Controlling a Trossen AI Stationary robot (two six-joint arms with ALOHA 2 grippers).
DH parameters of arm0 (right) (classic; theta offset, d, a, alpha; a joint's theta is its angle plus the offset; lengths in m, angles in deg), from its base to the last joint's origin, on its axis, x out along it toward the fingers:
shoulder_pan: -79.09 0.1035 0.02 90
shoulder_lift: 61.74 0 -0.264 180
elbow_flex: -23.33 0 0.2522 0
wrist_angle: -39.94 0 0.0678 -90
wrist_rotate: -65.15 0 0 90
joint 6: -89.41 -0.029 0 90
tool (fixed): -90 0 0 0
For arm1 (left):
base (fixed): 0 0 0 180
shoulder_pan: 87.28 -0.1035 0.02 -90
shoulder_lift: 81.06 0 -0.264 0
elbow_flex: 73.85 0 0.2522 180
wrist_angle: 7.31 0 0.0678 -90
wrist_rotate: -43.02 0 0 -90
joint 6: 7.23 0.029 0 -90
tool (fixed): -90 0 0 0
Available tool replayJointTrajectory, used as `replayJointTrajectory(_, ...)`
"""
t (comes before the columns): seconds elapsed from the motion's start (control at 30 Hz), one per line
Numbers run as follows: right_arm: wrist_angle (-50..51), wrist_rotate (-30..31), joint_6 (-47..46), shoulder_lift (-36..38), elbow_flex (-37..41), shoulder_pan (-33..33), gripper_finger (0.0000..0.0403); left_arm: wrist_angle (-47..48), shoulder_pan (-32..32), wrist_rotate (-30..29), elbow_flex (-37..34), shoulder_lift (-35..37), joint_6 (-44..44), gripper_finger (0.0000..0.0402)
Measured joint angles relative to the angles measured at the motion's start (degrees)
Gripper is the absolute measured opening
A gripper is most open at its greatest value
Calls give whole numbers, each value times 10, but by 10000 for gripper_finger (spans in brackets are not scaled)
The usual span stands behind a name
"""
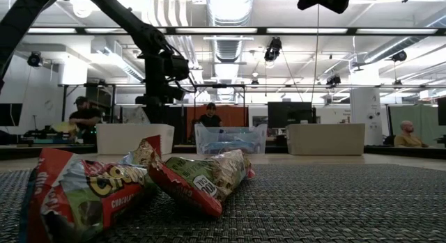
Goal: Pick and place Granola Bars by type
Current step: Put the red granola bar into the white bin, then put the right red granola bar into the white bin
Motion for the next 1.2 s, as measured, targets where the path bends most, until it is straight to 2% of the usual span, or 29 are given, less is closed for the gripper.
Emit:
replayJointTrajectory(0.23,0,1,0,0,0,0,9,0,0,-34,0,0,-1,147)
replayJointTrajectory(0.43,0,2,0,0,0,0,9,1,0,-40,0,0,-2,156)
replayJointTrajectory(0.53,0,2,0,0,0,0,9,3,5,-80,0,0,-8,155)
replayJointTrajectory(0.6,0,4,0,0,0,0,9,16,8,-106,0,0,-8,148)
replayJointTrajectory(0.73,0,6,3,0,0,-1,9,28,10,-110,0,8,-16,117)
replayJointTrajectory(1.0,0,6,4,0,0,-3,9,51,14,-105,8,10,-39,12)
replayJointTrajectory(1.2,0,6,4,0,0,-4,9,81,18,-100,32,13,-53,1)
